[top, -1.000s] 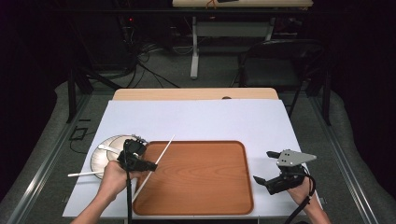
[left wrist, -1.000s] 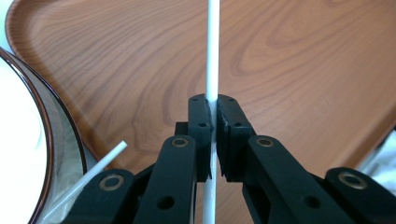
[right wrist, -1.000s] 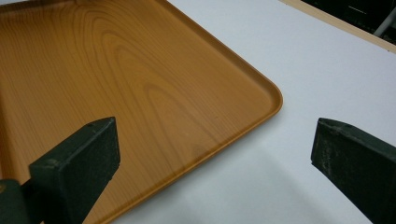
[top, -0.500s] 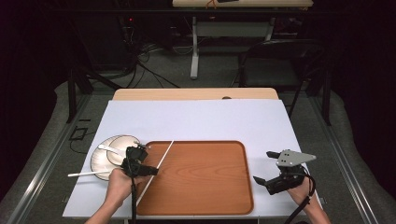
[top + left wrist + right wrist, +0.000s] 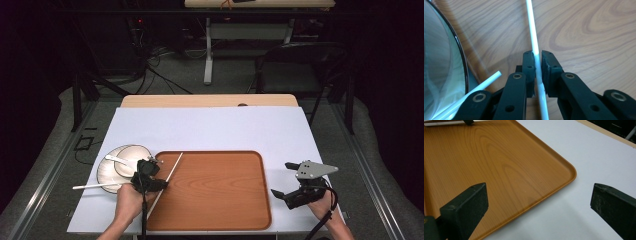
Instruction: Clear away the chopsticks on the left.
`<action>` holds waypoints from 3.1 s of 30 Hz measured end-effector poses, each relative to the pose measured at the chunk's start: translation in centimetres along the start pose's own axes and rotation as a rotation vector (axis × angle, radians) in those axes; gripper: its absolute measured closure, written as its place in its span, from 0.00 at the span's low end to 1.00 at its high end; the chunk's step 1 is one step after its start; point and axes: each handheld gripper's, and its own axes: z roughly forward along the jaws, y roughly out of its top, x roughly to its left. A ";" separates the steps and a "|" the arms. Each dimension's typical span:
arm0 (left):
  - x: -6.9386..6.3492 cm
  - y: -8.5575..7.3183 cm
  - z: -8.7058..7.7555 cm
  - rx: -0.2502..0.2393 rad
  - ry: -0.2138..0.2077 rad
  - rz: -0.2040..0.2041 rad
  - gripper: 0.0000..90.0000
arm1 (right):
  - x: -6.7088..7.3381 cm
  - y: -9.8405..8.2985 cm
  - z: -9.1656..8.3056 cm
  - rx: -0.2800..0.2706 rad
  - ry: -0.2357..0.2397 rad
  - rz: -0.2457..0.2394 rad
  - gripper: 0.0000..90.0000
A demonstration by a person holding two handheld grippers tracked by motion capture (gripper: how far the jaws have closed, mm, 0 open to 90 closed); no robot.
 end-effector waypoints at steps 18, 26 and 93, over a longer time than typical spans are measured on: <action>-0.8 -0.8 -0.2 -0.006 0.125 0.071 0.89 | 0.0 0.0 0.0 0.003 -0.003 -0.002 0.02; -0.5 -1.3 -0.4 -0.033 0.090 0.070 0.78 | 0.1 0.0 0.0 0.005 -0.005 -0.003 0.02; 7.4 -5.5 -9.8 0.092 0.168 0.473 0.00 | 0.0 0.0 0.2 0.008 0.006 0.002 0.02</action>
